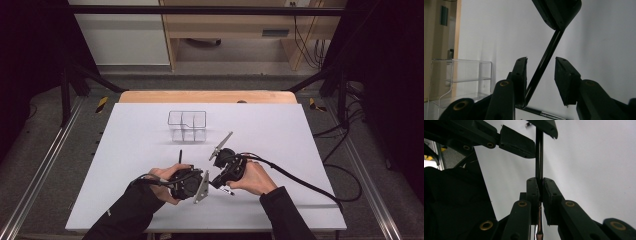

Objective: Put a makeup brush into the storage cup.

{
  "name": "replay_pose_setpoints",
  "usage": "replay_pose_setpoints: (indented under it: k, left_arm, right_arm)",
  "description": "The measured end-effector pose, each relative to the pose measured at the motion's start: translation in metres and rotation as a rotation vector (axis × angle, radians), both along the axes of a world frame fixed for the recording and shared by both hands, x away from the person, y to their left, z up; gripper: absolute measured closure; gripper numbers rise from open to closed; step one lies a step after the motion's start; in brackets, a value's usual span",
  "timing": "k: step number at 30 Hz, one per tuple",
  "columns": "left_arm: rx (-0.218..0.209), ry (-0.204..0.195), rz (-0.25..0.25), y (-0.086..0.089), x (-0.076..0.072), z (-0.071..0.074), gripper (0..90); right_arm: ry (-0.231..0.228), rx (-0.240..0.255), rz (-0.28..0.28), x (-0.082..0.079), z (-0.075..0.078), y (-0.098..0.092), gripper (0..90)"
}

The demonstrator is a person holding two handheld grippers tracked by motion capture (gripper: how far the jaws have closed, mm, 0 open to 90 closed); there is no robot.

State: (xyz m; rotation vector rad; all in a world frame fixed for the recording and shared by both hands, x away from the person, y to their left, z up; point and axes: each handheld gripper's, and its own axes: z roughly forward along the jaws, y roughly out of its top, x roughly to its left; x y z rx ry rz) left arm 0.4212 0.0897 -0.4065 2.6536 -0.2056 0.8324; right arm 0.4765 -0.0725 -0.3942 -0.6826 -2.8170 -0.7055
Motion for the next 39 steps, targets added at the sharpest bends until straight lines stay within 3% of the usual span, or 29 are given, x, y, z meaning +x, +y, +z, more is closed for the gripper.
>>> replay_pose_setpoints:
  k: [8, 20, 30, 35, 39]
  left_arm:
    - [0.026, -0.018, -0.025, -0.0011, -0.0025, -0.0031, 72.5]
    - [0.067, -0.026, -0.071, -0.0008, -0.0064, -0.0056, 78.5]
    - [0.09, -0.01, -0.101, -0.0008, -0.0092, -0.0074, 83.2]
    - [0.074, 0.0, -0.086, 0.0008, -0.009, -0.0054, 83.3]
    - [0.055, 0.027, -0.053, 0.0043, -0.0074, -0.0046, 83.3]
  right_arm:
    - [0.012, -0.002, 0.005, -0.0002, -0.0019, 0.0013, 84.3]
    - [0.016, 0.001, 0.027, -0.0007, -0.0024, 0.0014, 84.2]
    - [0.017, 0.004, 0.027, -0.0001, -0.0006, 0.0001, 82.7]
    - [-0.011, 0.014, 0.019, -0.0004, 0.0002, -0.0008, 78.1]
    - [-0.08, 0.052, -0.006, -0.001, 0.0062, -0.0055, 70.3]
